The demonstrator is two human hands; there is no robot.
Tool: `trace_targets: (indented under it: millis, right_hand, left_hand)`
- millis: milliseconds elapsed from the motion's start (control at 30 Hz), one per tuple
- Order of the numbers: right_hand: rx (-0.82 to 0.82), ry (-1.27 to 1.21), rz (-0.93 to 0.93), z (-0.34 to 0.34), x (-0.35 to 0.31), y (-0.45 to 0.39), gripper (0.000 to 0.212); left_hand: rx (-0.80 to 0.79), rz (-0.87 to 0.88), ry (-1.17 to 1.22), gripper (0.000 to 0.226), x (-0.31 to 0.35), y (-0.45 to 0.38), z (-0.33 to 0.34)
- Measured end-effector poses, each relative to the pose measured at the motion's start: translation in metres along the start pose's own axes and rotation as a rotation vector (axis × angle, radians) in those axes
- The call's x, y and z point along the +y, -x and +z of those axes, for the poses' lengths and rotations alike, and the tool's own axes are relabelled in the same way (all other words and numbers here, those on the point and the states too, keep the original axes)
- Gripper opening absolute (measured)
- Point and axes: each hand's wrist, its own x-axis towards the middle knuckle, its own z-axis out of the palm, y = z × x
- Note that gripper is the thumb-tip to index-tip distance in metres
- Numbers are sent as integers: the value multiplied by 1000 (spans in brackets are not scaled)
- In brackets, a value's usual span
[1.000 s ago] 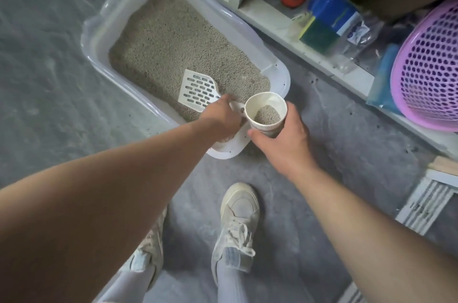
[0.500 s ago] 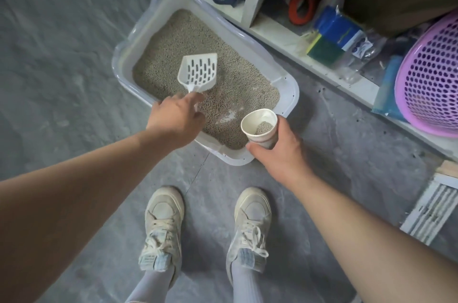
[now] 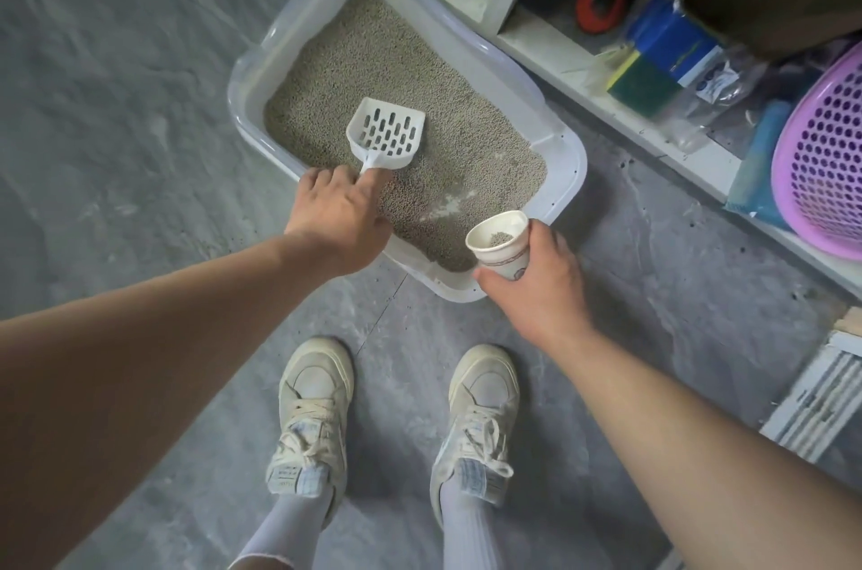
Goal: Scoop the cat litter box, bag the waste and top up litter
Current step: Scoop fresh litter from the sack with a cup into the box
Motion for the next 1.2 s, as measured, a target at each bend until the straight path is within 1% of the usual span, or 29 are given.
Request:
trace_targets:
  millis: [67,267,367,567,667,767,900,1033,1133,1200]
  right_hand:
    - [-14,36,-10,1,-2,0,60]
    - [-5,34,0,2,-10,0,61]
    - [-39,65,-6,2,-14,0,63]
    - [-6,87,6,6,-17,2,63]
    - [-64,137,-47,11,-17,6,66]
    - [-32,70,28,12,-17,6,66]
    - [-14,23,60,15,-20,7,64]
    - [41,4,128,14,-23,7,62]
    - [-1,0,85,17,-24,9,64]
    - [4,-20,89,20,-24,12,64]
  left_hand:
    - [26,-1,17,64,-1,1,3]
    - [56,-15,29,67,-1,0,9]
    - [59,-17,27,68,-1,0,11]
    - [59,-11,27,70,-2,0,10]
    - [60,-5,36,70,-3,1,10]
    - [57,1,41,70,-3,2,9]
    - [59,4,40,71,-4,3,9]
    - [47,2,43,70,-4,4,7]
    - [47,6,34,71,-5,4,8]
    - [51,9,34,71,-5,4,9]
